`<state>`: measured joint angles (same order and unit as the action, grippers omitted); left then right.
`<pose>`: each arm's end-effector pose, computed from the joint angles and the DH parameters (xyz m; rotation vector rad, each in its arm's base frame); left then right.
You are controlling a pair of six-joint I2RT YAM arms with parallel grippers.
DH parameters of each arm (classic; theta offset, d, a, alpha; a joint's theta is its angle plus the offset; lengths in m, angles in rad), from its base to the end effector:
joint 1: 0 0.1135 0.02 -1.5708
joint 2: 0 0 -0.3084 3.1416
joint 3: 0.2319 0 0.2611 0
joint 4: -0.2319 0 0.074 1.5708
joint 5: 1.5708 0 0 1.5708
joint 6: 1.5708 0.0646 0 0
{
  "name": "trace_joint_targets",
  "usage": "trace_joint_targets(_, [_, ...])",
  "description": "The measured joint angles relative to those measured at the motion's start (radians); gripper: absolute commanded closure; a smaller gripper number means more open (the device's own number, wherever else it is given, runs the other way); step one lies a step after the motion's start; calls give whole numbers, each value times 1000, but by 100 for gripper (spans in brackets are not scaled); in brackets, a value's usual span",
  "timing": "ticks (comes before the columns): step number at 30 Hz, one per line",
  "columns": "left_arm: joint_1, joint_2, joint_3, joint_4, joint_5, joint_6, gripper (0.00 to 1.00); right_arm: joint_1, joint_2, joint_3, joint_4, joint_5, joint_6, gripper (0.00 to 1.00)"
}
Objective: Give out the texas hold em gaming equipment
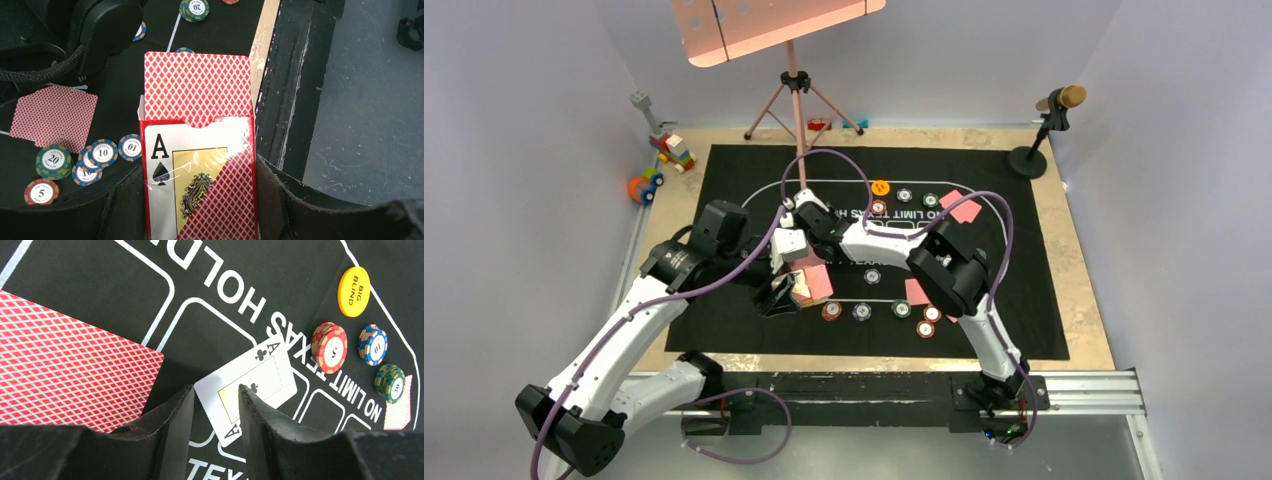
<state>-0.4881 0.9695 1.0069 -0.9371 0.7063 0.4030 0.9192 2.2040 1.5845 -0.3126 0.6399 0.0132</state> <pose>0.1338 -0.1185 0.3408 1.2897 1.9971 -0.9033 0.3456 0.3895 0.1624 -0.7731 2.1589 -0.3359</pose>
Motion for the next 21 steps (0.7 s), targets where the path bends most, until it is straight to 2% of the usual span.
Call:
trace_joint_targets(12, [2, 0, 0, 0, 0, 0, 91, -17, -61, -53, -17, -102, 83, 55])
trace_joint_targets(16, [2, 0, 0, 0, 0, 0, 91, -46, -161, -90, -71, -202, 154, 42])
trace_joint_targets(18, [2, 2, 0, 0, 0, 0, 92, -72, -247, -98, -102, -268, 193, 30])
trace_joint_targets(21, [2, 8, 0, 0, 0, 0, 92, -118, -390, -98, -127, -370, 252, 22])
